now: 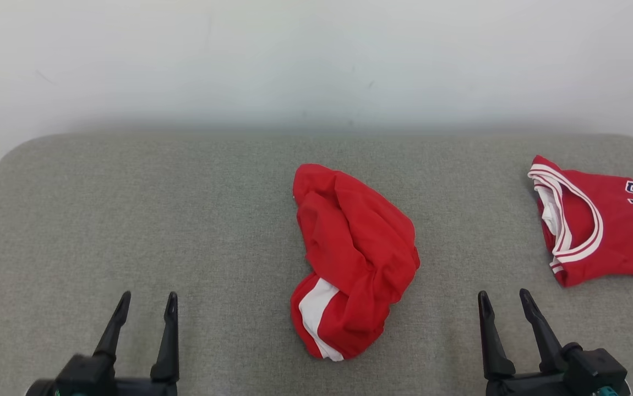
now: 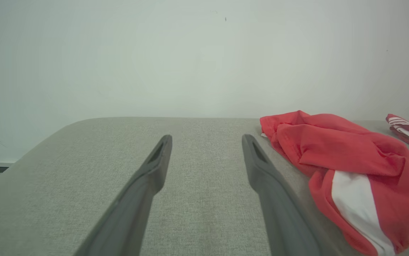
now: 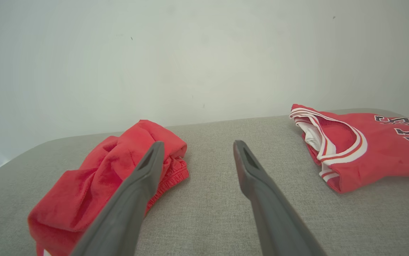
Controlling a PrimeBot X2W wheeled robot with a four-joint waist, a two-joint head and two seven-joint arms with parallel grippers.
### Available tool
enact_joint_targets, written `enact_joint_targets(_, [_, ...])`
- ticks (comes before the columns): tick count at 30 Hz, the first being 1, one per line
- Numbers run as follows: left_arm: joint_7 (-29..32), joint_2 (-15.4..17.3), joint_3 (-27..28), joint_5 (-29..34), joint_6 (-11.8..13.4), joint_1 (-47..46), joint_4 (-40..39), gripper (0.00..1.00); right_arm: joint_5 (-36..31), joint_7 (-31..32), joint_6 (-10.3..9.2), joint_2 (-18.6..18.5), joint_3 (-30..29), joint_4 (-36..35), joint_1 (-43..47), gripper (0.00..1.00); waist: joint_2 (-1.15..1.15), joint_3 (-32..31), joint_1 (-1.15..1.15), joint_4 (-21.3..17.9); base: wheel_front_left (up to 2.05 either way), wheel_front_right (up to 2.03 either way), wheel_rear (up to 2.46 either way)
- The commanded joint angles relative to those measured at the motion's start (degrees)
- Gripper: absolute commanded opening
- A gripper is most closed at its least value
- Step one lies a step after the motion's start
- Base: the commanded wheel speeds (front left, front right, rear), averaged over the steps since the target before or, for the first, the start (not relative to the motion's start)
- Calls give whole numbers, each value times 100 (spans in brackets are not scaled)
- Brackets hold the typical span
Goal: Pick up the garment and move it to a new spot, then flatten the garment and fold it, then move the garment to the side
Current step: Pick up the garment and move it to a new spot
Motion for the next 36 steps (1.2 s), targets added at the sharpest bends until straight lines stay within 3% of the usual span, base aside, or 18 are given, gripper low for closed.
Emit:
enact_joint_targets(1, [-21, -74, 56, 75, 5, 145, -62, 100, -13, -22, -11, 0, -21, -4, 43, 100, 0, -39, 0, 21, 0, 0, 0])
enact_joint_targets(4, [-21, -267, 376, 242, -11, 502, -375, 100, 1, -22, -11, 1, -42, 2, 116, 100, 0, -95, 0, 40, 0, 0, 0])
enact_joint_targets(10, [-21, -647, 906, 666, -306, 966, -760, 100, 55, -22, -11, -1, -108, 19, 203, 100, 0, -136, 0, 90, 0, 0, 0])
enact_joint_targets(17, [-21, -941, 1264, 983, -553, 1234, -785, 100, 105, -22, -11, 1, -171, 85, 313, 100, 0, -182, 0, 127, 0, 0, 0])
enact_joint_targets(36, [-21, -1113, 1557, 1198, -696, 1167, -612, 100, 145, -22, -11, 0, -155, 187, 334, 100, 0, -203, 0, 72, 0, 0, 0])
